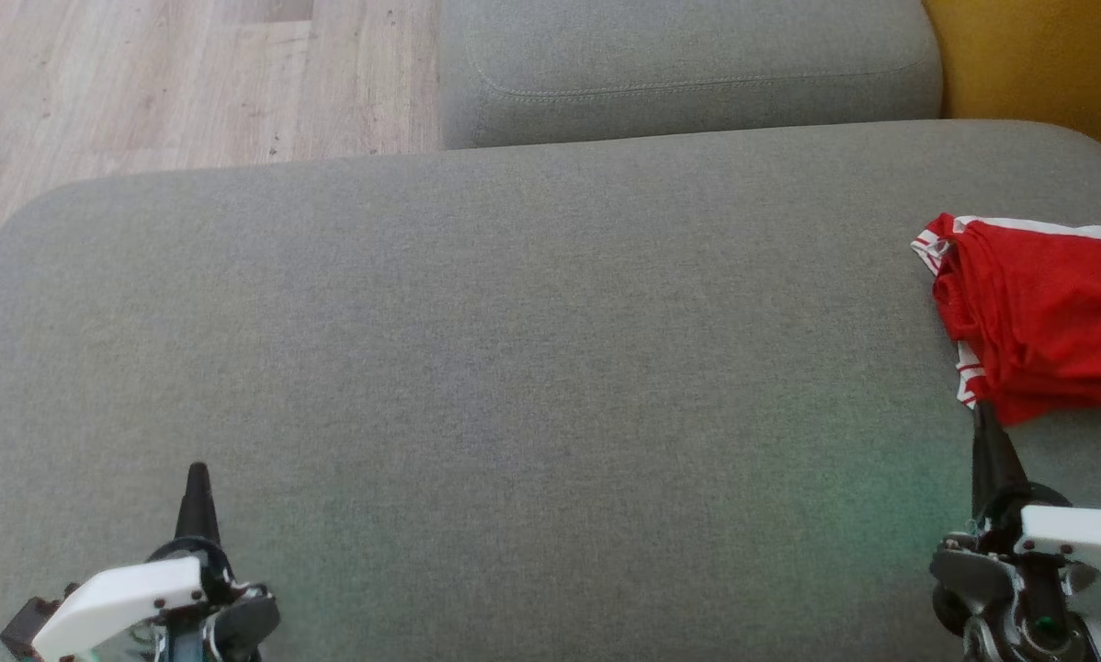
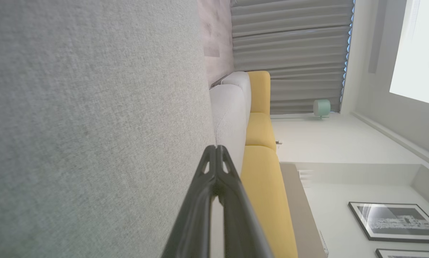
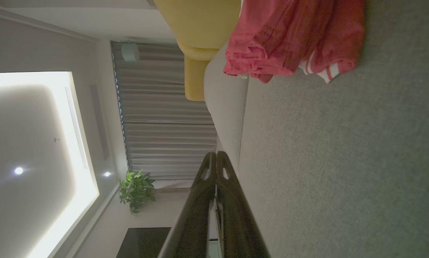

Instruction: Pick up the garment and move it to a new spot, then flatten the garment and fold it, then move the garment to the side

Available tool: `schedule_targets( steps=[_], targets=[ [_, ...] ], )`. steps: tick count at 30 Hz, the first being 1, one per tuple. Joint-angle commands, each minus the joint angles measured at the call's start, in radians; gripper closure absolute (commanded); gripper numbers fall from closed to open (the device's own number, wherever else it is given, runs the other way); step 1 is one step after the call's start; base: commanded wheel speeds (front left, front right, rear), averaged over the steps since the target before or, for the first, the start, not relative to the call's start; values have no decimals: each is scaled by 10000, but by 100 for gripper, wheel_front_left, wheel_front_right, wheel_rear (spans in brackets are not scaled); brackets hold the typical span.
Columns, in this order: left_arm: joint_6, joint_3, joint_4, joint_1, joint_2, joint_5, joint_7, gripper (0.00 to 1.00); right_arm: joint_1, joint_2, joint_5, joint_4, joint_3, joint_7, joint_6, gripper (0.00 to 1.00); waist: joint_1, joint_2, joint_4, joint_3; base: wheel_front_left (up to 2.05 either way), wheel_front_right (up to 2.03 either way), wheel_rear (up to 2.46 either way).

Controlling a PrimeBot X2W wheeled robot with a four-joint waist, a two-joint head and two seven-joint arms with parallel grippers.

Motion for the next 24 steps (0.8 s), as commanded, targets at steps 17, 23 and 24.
schedule_targets(
  steps=[17, 23, 24],
  targets=[
    [-245, 654, -376, -664, -26, -540, 212, 100, -675, -109, 711, -425, -34, 242, 37, 100, 0, 0, -7, 16, 0, 0, 0],
    [-245, 659, -376, -665, -30, -536, 216, 100, -677, -94, 693, -424, -56, 260, 37, 100, 0, 0, -7, 16, 0, 0, 0],
    [-245, 659, -376, -665, -30, -535, 216, 100, -677, -91, 690, -424, -59, 262, 37, 100, 0, 0, -7, 16, 0, 0, 0]
  ],
)
